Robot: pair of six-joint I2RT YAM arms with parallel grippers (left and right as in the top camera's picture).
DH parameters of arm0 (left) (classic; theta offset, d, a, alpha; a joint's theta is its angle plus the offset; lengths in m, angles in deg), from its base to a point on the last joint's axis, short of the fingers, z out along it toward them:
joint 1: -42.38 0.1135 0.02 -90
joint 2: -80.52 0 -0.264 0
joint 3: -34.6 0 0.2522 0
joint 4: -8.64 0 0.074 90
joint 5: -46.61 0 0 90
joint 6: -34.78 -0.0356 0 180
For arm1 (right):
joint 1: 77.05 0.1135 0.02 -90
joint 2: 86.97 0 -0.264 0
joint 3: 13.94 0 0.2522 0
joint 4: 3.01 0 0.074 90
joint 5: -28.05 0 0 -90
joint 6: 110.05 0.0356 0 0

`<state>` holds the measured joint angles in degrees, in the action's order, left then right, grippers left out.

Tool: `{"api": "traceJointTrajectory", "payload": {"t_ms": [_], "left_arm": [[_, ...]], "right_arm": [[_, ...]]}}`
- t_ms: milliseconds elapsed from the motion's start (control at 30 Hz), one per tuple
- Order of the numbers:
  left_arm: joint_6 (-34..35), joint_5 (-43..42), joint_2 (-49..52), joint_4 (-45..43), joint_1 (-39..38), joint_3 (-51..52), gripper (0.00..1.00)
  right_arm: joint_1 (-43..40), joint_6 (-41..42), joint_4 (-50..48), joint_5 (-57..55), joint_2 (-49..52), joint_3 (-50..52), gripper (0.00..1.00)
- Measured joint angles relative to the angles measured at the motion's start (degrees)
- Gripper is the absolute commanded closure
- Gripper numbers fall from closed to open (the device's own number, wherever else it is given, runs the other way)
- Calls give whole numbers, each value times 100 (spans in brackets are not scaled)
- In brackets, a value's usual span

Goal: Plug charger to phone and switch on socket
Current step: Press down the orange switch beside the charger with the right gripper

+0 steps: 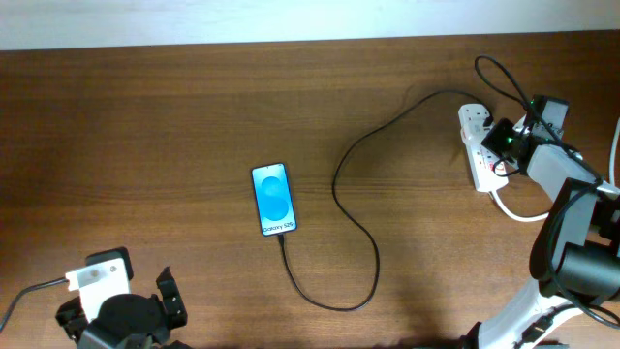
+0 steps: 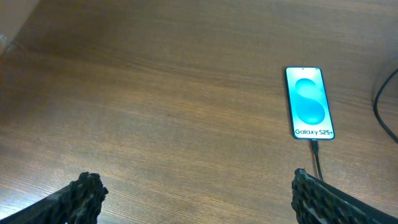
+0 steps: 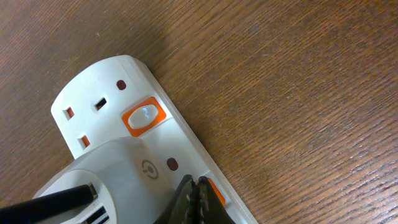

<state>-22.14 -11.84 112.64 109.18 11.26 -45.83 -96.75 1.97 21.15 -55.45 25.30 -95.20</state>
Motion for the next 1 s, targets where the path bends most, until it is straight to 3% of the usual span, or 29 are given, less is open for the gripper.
{"api": "traceJointTrajectory", "payload": {"t_ms": [1000], "left_arm": [[0, 0, 0, 0, 0, 0, 1]], "right_arm": [[42, 2, 433, -365, -391, -46, 96]]}}
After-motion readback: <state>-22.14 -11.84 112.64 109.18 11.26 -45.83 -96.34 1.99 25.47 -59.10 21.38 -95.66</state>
